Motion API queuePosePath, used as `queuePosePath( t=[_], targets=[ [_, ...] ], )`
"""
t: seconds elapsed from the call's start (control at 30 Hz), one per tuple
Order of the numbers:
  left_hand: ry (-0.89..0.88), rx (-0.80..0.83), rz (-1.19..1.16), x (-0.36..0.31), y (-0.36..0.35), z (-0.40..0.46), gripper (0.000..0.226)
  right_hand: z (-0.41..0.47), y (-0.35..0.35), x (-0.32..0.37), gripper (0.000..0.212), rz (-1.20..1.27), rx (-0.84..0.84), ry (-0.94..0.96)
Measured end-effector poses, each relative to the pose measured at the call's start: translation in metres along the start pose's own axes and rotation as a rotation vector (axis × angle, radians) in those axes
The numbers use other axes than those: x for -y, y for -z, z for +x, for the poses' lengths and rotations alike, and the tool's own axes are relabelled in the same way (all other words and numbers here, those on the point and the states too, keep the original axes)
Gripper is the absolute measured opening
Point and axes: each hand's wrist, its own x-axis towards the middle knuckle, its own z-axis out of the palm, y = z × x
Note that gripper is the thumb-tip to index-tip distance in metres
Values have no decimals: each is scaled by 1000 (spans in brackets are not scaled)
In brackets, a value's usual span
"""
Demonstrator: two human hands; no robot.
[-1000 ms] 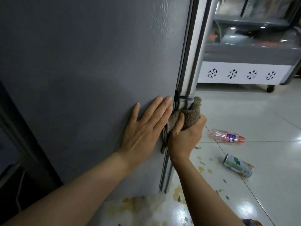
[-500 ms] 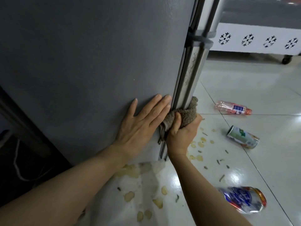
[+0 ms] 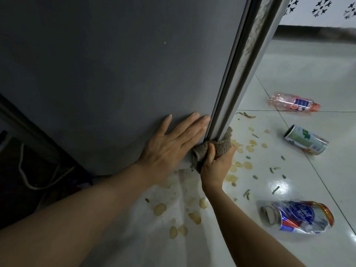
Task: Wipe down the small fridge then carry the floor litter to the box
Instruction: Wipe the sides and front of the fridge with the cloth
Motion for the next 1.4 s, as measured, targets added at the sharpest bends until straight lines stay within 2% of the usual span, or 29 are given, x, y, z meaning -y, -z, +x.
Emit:
queuePosePath(
  t=[0.27, 0.57, 0.77, 0.9, 0.97, 1.03, 1.13, 1.3, 1.4],
  targets=[
    [-30, 10, -62, -10, -18, -23, 58, -17, -1, -34, 24, -77, 35, -93],
    [-31, 44, -32, -13, -19, -29, 55, -27, 3, -55, 22, -169, 154, -235],
    [-44, 81, -11, -11, -9, -28, 56, -24, 8, -47, 24, -347, 217, -310],
    [-39, 191, 23, -12, -1, -33, 60, -13, 19, -34, 30, -443, 242, -536],
    [-45, 231, 40, -11, 1, -39, 60, -11, 27, -24, 25, -292, 196, -740],
    [-47, 247, 35, -10, 1, -48, 59, -13, 30, -15, 16, 24, 170, -976],
    [-21, 248, 8, -6, 2, -62, 56, -17, 20, -3, 22, 447, 209, -1206],
    [-17, 240, -40, 15, 3, -88, 56, -22, -14, 1, 26, 880, -17, -1335],
    [-10, 266, -62, 32, 6, -100, 59, -20, -25, -5, 19, 860, -104, -1362]
  ],
)
